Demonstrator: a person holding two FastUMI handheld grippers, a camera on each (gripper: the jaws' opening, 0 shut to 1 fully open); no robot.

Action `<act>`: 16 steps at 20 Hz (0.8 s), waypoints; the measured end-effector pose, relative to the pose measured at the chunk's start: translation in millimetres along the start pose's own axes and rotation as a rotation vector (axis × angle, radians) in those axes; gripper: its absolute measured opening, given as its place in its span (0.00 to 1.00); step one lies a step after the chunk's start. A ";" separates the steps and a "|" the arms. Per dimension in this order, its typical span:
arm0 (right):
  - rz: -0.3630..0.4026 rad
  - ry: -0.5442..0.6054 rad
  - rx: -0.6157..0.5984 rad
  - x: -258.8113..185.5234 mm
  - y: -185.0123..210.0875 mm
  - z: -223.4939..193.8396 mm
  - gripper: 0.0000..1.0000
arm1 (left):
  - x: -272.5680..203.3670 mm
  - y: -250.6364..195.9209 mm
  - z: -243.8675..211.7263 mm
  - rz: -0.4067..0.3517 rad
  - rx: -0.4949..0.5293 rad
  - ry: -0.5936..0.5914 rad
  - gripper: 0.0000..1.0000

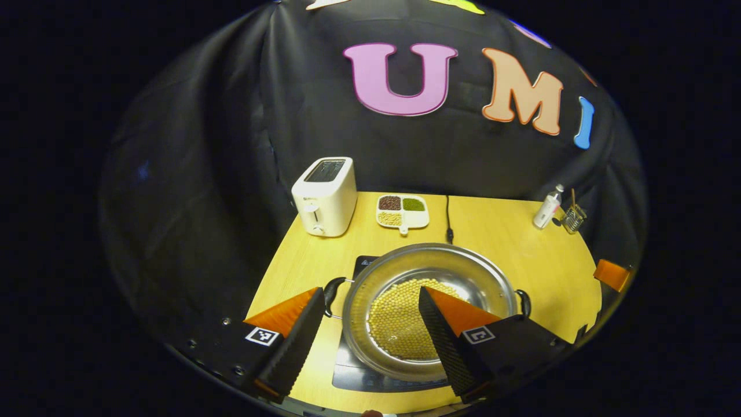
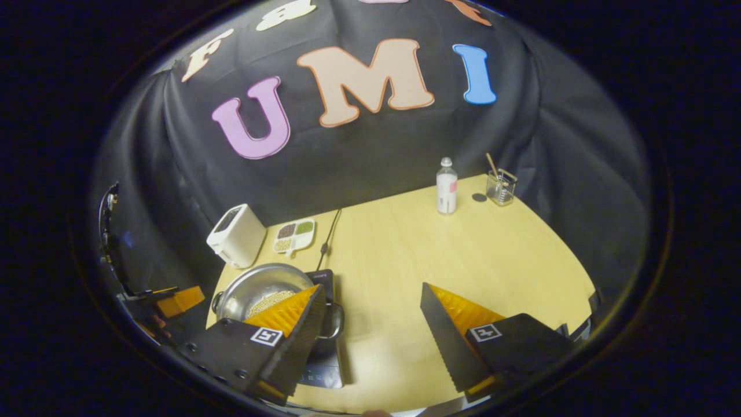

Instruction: First push the handle of the pot to place it horizontally, then grasp the pot with both hands and set it on the induction cooktop.

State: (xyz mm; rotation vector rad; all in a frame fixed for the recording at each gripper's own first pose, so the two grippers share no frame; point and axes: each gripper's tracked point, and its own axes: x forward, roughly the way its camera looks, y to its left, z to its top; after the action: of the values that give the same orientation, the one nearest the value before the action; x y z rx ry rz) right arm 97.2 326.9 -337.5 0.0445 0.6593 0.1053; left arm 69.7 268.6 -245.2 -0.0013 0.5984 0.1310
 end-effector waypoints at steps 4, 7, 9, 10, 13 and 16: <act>0.054 -0.078 -0.033 -29.8 -22.7 36.9 1.00 | -35.5 -44.5 15.7 0.001 0.017 -0.059 0.99; 0.076 -0.133 -0.074 -52.9 -45.3 66.1 1.00 | -69.8 -79.7 36.4 0.022 0.012 -0.136 0.98; 0.107 -0.181 -0.107 -70.4 -55.9 88.0 1.00 | -90.8 -103.3 50.4 0.025 0.016 -0.192 0.98; 0.125 -0.205 -0.112 -80.2 -60.4 99.4 1.00 | -101.5 -115.1 57.0 0.030 0.020 -0.222 0.98; 0.189 -0.275 -0.106 -118.7 -75.3 129.6 1.00 | -134.7 -153.9 82.7 0.033 0.027 -0.341 0.98; 0.214 -0.337 -0.122 -140.9 -100.6 145.7 0.93 | -159.6 -207.0 95.8 0.024 0.000 -0.446 0.97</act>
State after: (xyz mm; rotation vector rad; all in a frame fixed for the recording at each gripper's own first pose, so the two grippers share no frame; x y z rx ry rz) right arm 84.4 210.1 -144.1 0.0149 0.3092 0.3366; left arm 18.5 47.5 -84.0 0.0347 0.1535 0.1487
